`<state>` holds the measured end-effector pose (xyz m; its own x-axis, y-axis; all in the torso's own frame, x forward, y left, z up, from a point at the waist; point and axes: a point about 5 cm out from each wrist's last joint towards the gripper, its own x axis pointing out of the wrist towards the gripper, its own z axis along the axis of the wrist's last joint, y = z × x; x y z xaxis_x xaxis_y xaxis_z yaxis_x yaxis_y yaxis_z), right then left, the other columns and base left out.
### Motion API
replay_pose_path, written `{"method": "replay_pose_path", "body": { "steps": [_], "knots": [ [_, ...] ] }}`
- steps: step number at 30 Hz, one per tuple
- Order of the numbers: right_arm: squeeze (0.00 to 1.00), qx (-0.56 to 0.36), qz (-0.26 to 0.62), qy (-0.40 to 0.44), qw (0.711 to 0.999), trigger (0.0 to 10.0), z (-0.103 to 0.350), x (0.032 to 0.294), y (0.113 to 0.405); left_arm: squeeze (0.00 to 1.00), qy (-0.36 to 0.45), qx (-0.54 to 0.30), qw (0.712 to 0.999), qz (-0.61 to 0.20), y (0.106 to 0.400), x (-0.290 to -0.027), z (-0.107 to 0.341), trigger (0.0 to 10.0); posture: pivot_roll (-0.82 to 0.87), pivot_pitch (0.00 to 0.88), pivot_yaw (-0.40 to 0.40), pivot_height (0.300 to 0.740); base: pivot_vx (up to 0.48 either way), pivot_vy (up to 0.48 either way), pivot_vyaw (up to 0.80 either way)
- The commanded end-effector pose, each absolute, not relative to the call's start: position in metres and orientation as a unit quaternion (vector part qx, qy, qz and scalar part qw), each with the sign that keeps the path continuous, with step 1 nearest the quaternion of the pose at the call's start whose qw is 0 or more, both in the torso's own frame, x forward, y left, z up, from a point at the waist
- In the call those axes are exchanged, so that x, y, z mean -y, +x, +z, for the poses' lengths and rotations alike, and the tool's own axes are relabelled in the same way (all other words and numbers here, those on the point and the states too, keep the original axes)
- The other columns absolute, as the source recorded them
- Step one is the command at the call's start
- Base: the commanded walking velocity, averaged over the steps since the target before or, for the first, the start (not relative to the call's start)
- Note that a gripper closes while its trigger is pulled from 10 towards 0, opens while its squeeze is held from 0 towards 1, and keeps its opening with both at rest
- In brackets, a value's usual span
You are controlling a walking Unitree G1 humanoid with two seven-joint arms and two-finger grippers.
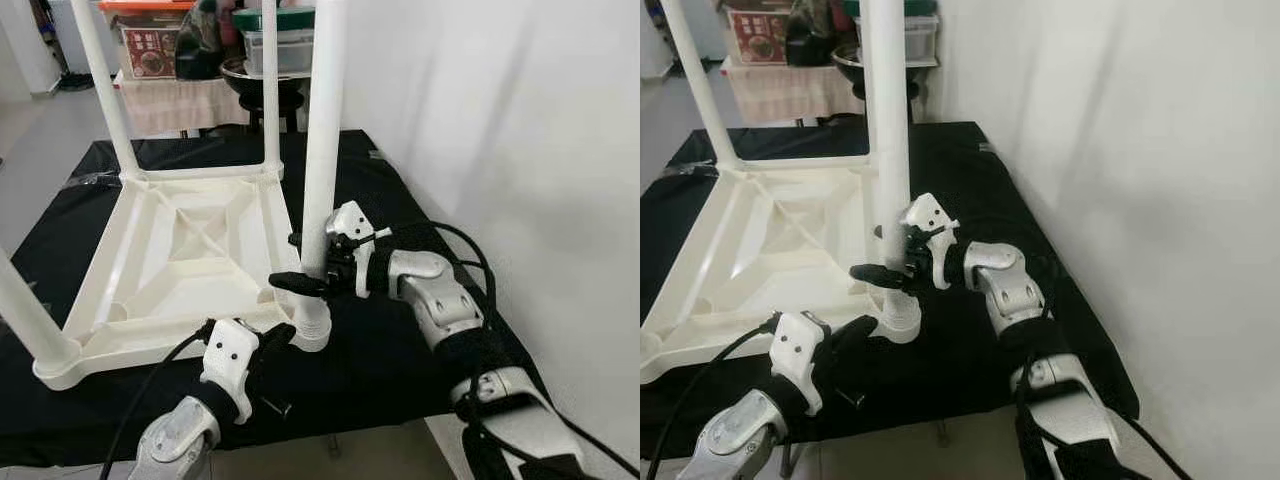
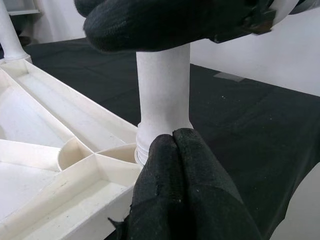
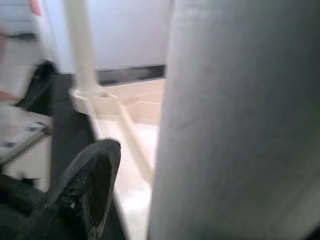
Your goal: Building children table
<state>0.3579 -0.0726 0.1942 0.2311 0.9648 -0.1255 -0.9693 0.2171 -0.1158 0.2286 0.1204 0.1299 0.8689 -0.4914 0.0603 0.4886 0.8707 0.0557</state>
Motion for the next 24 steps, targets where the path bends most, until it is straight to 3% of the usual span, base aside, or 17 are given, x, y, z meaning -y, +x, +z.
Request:
{"method": "replay_pose_path", "body": {
  "steps": [1,2,5,14,16,19,20,21,22,24],
  "knots": [
    [0.00,-0.013,0.642,-0.087,0.761,7.9,0.195,0.066,0.357,0.00,0.011,0.023,0.967,-0.252,0.228,-0.122,0.125,10.0,0.06,0.000,-0.071,0.740,0.000,0.000,0.00],
    [0.00,-0.017,0.645,-0.081,0.759,0.0,0.195,0.066,0.358,0.00,0.011,0.023,0.967,-0.252,0.228,-0.122,0.125,10.0,0.07,0.000,-0.074,0.740,0.000,0.000,0.00],
    [0.00,-0.024,0.650,-0.079,0.755,0.0,0.193,0.066,0.360,0.00,0.011,0.023,0.968,-0.251,0.228,-0.122,0.125,10.0,0.08,0.000,-0.079,0.740,0.000,0.000,0.00],
    [0.00,-0.023,0.603,-0.079,0.794,0.0,0.186,0.081,0.364,0.00,0.009,0.024,0.968,-0.250,0.228,-0.122,0.126,10.0,0.07,0.000,-0.066,0.740,0.000,0.000,0.00],
    [0.00,-0.034,0.544,-0.091,0.834,0.0,0.177,0.093,0.367,0.00,0.008,0.023,0.967,-0.252,0.228,-0.123,0.127,10.0,0.05,0.000,-0.060,0.740,0.000,0.000,0.00],
    [0.00,-0.038,0.520,-0.093,0.848,0.0,0.175,0.097,0.368,0.00,0.008,0.023,0.967,-0.253,0.228,-0.123,0.127,10.0,0.05,0.000,-0.060,0.740,0.000,0.000,0.00],
    [0.00,-0.057,0.442,-0.078,0.892,0.0,0.166,0.101,0.371,0.00,0.009,0.023,0.967,-0.253,0.229,-0.124,0.128,10.0,0.04,0.000,-0.060,0.740,0.000,0.000,0.00],
    [0.00,-0.057,0.442,-0.078,0.892,0.0,0.166,0.101,0.371,0.00,0.009,0.023,0.967,-0.253,0.229,-0.124,0.128,10.0,0.04,0.000,-0.060,0.740,0.000,0.000,0.00],
    [0.00,-0.068,0.307,-0.050,0.948,0.0,0.158,0.106,0.375,0.00,0.009,0.023,0.967,-0.252,0.229,-0.126,0.128,10.0,0.03,0.000,-0.056,0.740,0.000,0.000,0.00],
    [0.00,-0.100,0.216,-0.004,0.971,0.0,0.132,0.090,0.342,0.00,0.009,0.024,0.968,-0.251,0.230,-0.129,0.129,10.0,0.01,0.000,-0.033,0.740,0.000,0.000,0.00]
  ]
}}
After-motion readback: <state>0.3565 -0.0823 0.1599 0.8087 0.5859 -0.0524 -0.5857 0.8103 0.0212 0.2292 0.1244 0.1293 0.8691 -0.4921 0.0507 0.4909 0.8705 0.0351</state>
